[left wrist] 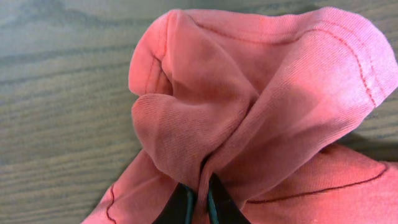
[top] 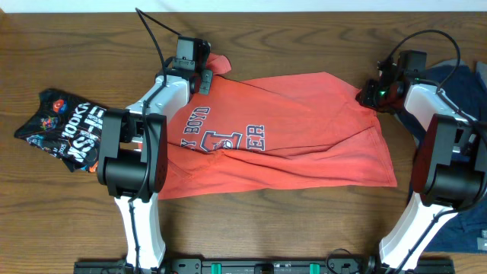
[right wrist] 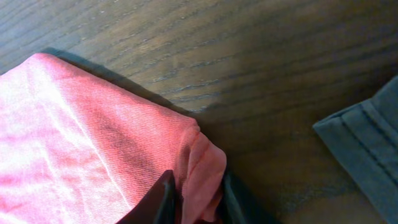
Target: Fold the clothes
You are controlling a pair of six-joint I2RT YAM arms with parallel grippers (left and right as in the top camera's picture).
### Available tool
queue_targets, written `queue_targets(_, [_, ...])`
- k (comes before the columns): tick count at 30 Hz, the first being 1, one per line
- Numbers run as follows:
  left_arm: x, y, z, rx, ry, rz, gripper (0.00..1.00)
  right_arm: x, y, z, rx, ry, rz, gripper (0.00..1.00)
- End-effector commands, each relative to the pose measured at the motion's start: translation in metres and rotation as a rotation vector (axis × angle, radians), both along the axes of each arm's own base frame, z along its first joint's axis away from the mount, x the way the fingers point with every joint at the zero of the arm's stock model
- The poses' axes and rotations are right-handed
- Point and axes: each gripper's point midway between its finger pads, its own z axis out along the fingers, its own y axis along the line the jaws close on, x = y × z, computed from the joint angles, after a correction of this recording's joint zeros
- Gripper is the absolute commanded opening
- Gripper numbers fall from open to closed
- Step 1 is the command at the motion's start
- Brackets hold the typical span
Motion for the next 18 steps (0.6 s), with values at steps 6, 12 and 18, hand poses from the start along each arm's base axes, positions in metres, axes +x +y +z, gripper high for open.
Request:
queue_targets(6, [-0.004,0.006,0.055,-0.041,-0.049,0.077,0.06,0.002,-0.002,-0.011,-0.059,0.003,-0.01,0.06])
queue_targets(12, [-0.012,0.007,0.08,-0.077,-0.062,0.115,0.08,0.012,0.011,-0.003,0.001,-0.055,0.04,0.03])
queue_targets(18, [-0.018,0.006,0.076,-0.084,-0.03,0.11,0.12,0.018,0.007,0.0,-0.011,-0.091,0.044,0.01])
